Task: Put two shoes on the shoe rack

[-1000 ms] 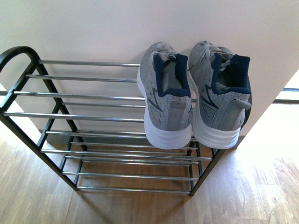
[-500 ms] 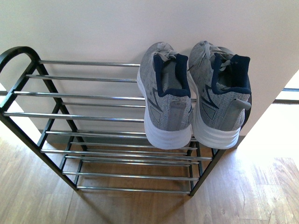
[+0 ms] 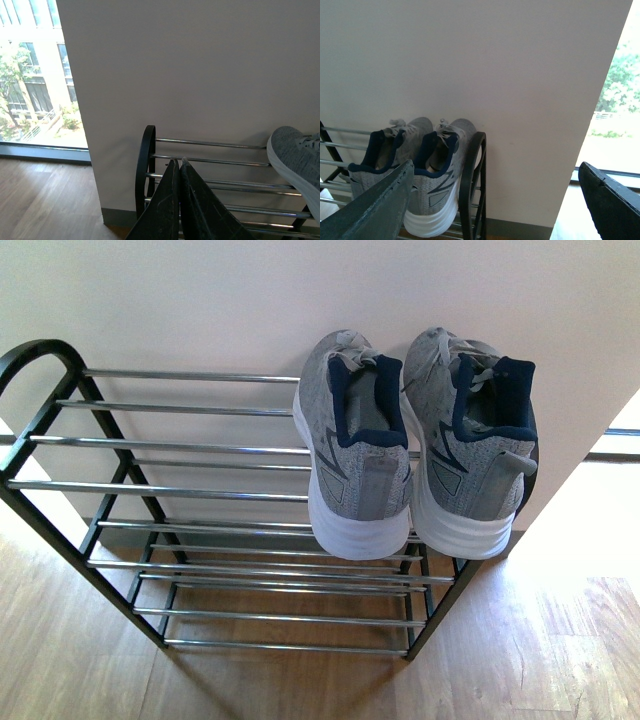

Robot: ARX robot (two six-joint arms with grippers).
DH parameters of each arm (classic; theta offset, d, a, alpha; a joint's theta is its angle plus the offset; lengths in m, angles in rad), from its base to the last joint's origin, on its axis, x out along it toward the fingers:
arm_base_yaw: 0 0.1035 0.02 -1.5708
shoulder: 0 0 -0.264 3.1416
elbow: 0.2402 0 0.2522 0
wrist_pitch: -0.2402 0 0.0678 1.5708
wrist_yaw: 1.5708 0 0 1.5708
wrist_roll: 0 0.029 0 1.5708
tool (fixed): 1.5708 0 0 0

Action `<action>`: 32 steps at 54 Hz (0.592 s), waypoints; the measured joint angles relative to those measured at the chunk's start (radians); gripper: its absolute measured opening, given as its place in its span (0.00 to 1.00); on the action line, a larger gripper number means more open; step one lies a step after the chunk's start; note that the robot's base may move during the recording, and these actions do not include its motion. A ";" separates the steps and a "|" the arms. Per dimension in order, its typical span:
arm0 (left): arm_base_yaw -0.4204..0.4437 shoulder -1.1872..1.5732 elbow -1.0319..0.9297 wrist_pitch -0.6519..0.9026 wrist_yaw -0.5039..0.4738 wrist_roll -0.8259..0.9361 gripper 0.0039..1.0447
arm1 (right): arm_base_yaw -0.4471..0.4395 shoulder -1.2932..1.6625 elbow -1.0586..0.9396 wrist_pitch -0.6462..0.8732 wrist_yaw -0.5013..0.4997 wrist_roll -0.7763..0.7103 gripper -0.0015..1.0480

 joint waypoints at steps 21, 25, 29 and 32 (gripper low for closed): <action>0.000 0.000 0.000 0.000 0.000 0.000 0.63 | 0.000 0.000 0.000 0.000 0.000 0.000 0.91; 0.000 0.000 0.000 0.000 0.000 0.000 0.74 | 0.000 0.000 0.000 0.000 0.000 0.000 0.91; 0.000 0.000 0.000 0.000 0.000 0.000 0.83 | 0.000 0.000 0.000 0.000 0.000 0.000 0.91; 0.000 0.000 0.000 0.000 0.000 0.000 0.91 | 0.000 0.000 0.000 0.000 0.000 0.000 0.91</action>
